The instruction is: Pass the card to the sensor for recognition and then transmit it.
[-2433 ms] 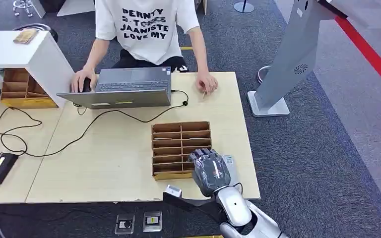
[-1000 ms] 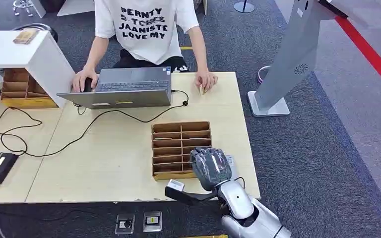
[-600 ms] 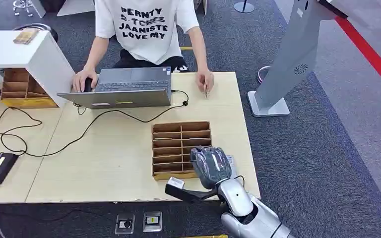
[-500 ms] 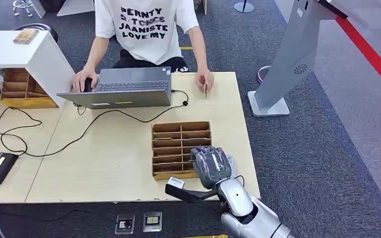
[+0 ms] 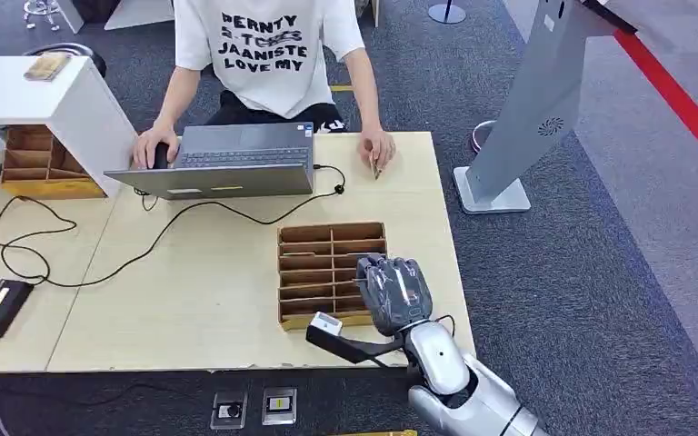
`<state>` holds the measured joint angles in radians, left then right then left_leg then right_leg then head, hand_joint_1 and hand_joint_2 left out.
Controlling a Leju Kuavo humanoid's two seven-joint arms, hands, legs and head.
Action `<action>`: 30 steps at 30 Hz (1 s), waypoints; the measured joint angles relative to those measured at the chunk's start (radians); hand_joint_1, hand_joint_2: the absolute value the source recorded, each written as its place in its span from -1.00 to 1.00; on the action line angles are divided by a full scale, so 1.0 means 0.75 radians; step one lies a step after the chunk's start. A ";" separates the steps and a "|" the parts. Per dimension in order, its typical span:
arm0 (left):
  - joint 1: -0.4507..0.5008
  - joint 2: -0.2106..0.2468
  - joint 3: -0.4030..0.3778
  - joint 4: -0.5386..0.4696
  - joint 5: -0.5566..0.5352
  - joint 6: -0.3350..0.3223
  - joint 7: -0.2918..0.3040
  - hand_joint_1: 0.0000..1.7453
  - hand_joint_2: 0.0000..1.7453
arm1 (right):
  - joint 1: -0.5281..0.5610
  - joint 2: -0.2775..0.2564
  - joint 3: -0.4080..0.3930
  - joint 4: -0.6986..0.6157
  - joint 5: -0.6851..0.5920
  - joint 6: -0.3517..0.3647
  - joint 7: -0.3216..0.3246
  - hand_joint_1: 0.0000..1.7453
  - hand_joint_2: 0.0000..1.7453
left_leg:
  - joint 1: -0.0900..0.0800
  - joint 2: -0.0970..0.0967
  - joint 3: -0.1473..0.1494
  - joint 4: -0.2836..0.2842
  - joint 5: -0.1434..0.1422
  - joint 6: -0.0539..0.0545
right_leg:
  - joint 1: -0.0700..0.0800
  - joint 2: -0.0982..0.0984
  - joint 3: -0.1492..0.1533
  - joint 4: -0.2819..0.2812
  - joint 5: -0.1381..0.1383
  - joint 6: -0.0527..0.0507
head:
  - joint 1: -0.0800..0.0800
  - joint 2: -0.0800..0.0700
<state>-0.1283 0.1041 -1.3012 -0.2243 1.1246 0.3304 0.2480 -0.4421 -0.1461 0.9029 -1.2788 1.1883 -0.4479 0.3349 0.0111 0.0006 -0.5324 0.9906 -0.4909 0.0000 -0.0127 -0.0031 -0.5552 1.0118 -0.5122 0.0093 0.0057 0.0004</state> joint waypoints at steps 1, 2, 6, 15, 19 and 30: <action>0.000 0.000 0.000 0.000 0.000 0.000 0.000 -1.00 -1.00 | 0.000 -0.004 -0.010 -0.017 0.012 -0.004 0.009 1.00 1.00 | 0.000 0.000 0.000 0.000 0.000 0.000 | 0.000 0.000 0.000 0.000 0.000 0.000 | 0.000 0.001; 0.000 0.000 0.000 0.000 0.000 0.000 0.000 -1.00 -1.00 | 0.000 -0.008 -0.020 -0.035 0.022 -0.010 0.017 0.98 1.00 | 0.000 0.000 0.000 0.000 0.000 0.000 | 0.000 0.000 0.000 0.000 0.000 0.000 | 0.000 0.000; 0.002 0.000 0.000 0.000 0.001 0.001 0.000 -1.00 -1.00 | -0.001 -0.032 -0.064 -0.133 0.063 -0.029 0.047 1.00 1.00 | 0.000 0.000 0.000 0.000 0.000 0.000 | 0.000 0.000 0.000 0.000 0.000 0.000 | 0.001 0.000; 0.005 0.000 0.001 0.000 0.004 0.003 0.000 -1.00 -1.00 | -0.001 -0.106 -0.165 -0.386 0.148 -0.076 0.103 1.00 1.00 | 0.000 0.001 0.001 0.000 0.000 0.000 | 0.000 0.000 0.000 0.000 0.000 0.000 | 0.000 0.000; 0.005 0.000 0.001 0.000 0.003 0.002 0.000 -1.00 -1.00 | 0.005 -0.129 -0.201 -0.477 0.175 -0.099 0.115 1.00 1.00 | 0.000 0.000 0.001 0.000 0.000 0.000 | 0.000 0.000 0.000 0.000 0.000 0.000 | 0.001 0.000; 0.005 0.000 0.000 0.000 -0.020 -0.011 0.000 -1.00 -1.00 | 0.024 -0.156 -0.257 -0.634 0.211 -0.105 0.130 1.00 1.00 | 0.000 0.000 0.001 0.000 0.000 0.000 | 0.000 0.000 0.000 0.000 0.000 0.000 | 0.000 0.001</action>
<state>-0.1246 0.1041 -1.3012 -0.2243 1.1093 0.3220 0.2479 -0.4239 -0.2632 0.7099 -1.7540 1.3462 -0.5268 0.4322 0.0111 0.0009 -0.5319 0.9907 -0.4910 0.0000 -0.0127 -0.0028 -0.5552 1.0118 -0.5122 0.0094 0.0057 0.0008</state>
